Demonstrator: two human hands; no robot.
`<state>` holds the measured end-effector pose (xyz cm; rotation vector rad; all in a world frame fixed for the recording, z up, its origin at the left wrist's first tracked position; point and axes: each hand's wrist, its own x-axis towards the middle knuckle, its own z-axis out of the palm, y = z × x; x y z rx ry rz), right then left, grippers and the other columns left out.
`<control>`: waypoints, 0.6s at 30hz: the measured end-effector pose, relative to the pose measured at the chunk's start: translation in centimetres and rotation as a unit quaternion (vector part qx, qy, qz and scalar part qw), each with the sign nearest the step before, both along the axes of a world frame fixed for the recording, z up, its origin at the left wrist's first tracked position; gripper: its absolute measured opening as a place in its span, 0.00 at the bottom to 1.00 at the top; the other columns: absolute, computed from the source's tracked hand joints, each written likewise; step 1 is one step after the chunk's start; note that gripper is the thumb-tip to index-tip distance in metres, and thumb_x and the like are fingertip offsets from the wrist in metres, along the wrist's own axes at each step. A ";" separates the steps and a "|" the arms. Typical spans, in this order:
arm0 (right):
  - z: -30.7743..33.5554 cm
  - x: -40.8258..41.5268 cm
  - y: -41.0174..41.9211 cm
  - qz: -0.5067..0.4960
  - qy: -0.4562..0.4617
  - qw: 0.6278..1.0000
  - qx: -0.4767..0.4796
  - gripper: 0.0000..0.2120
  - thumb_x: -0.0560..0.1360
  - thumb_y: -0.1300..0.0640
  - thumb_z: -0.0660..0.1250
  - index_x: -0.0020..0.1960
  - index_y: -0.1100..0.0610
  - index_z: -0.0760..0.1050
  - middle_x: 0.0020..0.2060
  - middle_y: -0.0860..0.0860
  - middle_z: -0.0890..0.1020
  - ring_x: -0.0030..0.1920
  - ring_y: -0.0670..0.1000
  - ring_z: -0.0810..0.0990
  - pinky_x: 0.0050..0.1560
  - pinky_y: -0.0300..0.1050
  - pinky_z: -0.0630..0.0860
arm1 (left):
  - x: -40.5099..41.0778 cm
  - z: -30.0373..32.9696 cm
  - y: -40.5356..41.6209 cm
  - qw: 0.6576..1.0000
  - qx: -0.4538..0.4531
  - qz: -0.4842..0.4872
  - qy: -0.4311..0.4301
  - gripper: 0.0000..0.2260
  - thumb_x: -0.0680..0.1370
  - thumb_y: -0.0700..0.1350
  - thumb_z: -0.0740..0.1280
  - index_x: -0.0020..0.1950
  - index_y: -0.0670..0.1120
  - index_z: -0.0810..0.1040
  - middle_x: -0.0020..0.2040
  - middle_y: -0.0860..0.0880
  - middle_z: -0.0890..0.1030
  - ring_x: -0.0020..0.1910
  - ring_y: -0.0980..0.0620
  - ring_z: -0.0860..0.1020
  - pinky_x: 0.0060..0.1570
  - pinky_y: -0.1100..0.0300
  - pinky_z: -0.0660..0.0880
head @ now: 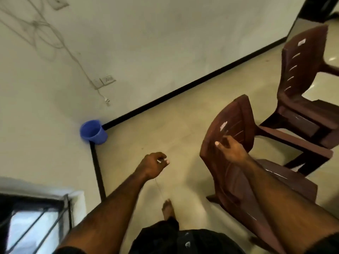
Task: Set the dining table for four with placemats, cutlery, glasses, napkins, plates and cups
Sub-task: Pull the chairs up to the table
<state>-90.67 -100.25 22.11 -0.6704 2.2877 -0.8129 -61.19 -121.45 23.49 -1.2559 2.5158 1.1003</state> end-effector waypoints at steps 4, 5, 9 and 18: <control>-0.8 -1.0 -3.6 -0.096 -0.035 0.995 -0.001 0.30 0.80 0.35 0.66 0.74 0.52 0.72 0.66 0.55 0.81 0.64 0.59 0.80 0.66 0.56 0.77 | -8.9 2.0 -9.1 0.991 0.000 -0.136 -0.018 0.17 0.80 0.60 0.71 0.64 0.53 0.83 0.57 0.55 0.84 0.54 0.53 0.82 0.59 0.54 0.79; -1.1 -1.4 -4.2 -0.116 -0.045 0.992 -0.006 0.30 0.79 0.34 0.66 0.73 0.52 0.72 0.65 0.53 0.81 0.63 0.57 0.80 0.65 0.56 0.78 | -11.2 2.3 -10.8 0.985 -0.003 -0.169 -0.025 0.17 0.80 0.61 0.71 0.64 0.53 0.82 0.57 0.55 0.84 0.54 0.53 0.82 0.59 0.54 0.79; -2.9 -3.9 -5.4 -0.204 -0.061 0.977 -0.021 0.35 0.73 0.26 0.61 0.67 0.51 0.77 0.58 0.50 0.84 0.57 0.53 0.83 0.61 0.54 0.80 | -22.1 2.6 -16.0 0.960 -0.022 -0.278 -0.009 0.17 0.79 0.61 0.71 0.64 0.54 0.83 0.57 0.55 0.84 0.54 0.54 0.82 0.58 0.55 0.79; -5.0 -6.9 -8.7 -0.348 -0.085 0.934 0.006 0.30 0.77 0.27 0.56 0.48 0.52 0.80 0.43 0.50 0.84 0.46 0.53 0.84 0.50 0.51 0.80 | -39.5 -0.8 -17.7 0.884 0.005 -0.466 -0.017 0.18 0.78 0.61 0.71 0.64 0.53 0.83 0.56 0.55 0.84 0.52 0.53 0.83 0.59 0.53 0.80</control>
